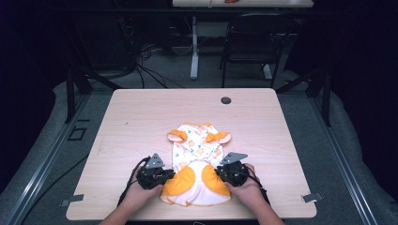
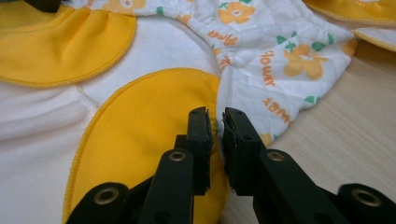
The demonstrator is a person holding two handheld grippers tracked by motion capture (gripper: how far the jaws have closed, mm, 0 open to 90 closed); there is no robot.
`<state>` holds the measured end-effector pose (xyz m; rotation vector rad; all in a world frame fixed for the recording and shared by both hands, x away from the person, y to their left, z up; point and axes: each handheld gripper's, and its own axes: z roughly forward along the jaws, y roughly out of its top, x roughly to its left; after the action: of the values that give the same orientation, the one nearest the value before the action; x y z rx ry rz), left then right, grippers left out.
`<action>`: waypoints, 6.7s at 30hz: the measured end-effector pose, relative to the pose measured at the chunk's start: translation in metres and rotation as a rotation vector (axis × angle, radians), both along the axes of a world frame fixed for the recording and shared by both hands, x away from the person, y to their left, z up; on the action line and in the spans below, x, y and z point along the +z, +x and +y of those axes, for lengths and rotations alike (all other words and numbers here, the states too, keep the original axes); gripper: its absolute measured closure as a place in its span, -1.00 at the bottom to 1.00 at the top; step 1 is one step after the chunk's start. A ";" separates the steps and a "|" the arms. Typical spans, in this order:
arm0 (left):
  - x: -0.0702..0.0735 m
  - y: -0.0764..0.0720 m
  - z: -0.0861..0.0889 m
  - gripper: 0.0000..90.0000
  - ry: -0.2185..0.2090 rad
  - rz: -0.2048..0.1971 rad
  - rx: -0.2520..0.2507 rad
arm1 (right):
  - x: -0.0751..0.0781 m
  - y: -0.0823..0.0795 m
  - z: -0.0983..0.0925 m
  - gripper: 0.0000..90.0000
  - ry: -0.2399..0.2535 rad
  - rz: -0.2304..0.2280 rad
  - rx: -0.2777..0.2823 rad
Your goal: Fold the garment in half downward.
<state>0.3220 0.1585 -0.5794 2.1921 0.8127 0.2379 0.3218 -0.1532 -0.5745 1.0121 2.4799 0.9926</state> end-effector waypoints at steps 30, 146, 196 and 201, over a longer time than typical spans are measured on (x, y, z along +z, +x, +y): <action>0.017 0.005 0.015 0.51 -0.100 0.028 0.055 | 0.020 -0.006 -0.001 0.63 0.026 0.012 0.037; 0.021 0.172 -0.019 0.99 0.070 0.087 0.150 | 0.029 0.170 0.038 0.98 -0.101 0.135 -0.050; 0.134 0.156 -0.005 1.00 0.022 -0.152 0.123 | 0.135 0.151 0.030 0.99 -0.012 -0.092 0.001; 0.147 0.151 -0.005 1.00 0.027 -0.191 0.101 | 0.145 0.148 0.031 0.99 -0.043 -0.147 0.016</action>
<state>0.4732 0.1537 -0.4328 2.1166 0.8177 0.5028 0.4695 -0.1222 -0.4296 0.8749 2.3820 0.9770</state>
